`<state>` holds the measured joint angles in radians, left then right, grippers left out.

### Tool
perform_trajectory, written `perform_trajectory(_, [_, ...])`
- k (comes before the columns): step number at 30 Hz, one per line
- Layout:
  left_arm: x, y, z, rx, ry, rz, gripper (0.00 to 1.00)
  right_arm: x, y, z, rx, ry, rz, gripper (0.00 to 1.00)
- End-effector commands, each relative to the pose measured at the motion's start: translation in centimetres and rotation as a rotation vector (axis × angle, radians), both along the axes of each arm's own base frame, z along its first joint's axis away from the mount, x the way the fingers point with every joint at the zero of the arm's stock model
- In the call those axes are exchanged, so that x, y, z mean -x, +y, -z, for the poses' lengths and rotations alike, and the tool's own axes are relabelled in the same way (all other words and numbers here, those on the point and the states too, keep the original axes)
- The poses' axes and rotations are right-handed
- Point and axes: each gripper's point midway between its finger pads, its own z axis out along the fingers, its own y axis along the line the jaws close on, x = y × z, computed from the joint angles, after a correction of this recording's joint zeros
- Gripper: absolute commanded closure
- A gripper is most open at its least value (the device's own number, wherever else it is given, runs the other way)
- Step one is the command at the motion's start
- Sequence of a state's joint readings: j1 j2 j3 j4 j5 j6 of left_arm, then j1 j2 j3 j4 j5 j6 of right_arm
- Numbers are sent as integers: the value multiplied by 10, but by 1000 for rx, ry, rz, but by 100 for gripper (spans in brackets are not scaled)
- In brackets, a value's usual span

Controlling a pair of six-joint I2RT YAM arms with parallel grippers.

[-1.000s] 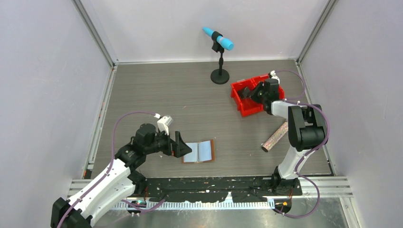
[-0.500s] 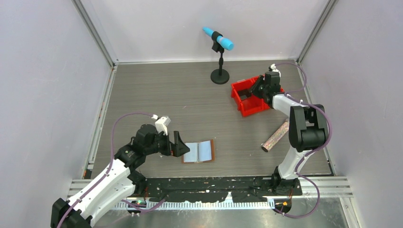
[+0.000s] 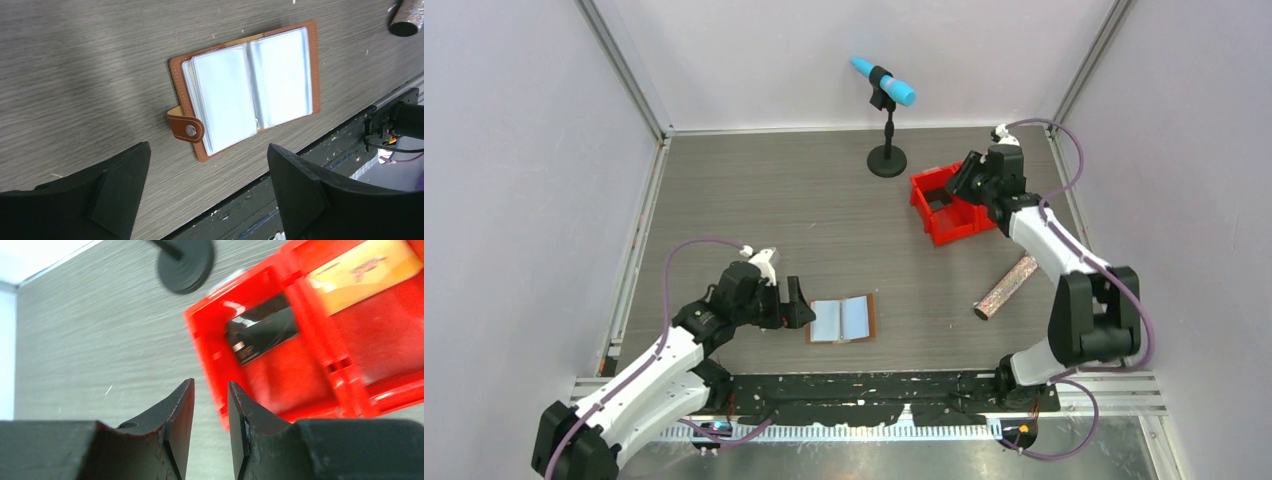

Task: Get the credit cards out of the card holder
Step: Place the credit card in the storage box, then remove the credit card from the card holder.

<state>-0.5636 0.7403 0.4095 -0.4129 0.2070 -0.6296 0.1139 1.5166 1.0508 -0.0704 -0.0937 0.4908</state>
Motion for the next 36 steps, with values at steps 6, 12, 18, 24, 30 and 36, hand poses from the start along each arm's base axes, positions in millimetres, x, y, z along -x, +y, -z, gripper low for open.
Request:
perform_trajectory(6, [-10, -21, 8, 40, 57, 34, 31, 106, 99, 2, -2, 16, -240, 57])
perform_trajectory(12, [-13, -20, 22, -11, 88, 50, 39, 173, 156, 11, -48, 32, -352, 55])
perform_trajectory(18, [-14, -23, 30, -12, 98, 66, 55, 213, 185, 18, -72, 51, -426, 55])
perform_trajectory(24, [-11, -29, 26, 16, 110, 86, 90, 243, 206, 26, -87, 76, -472, 52])
perform_trajectory(30, [-1, -36, 21, 83, 130, 116, 100, 249, 219, 31, -63, 84, -488, 40])
perform_trajectory(36, [5, -42, 17, 142, 139, 126, 100, 253, 230, 42, 3, 100, -500, 31])
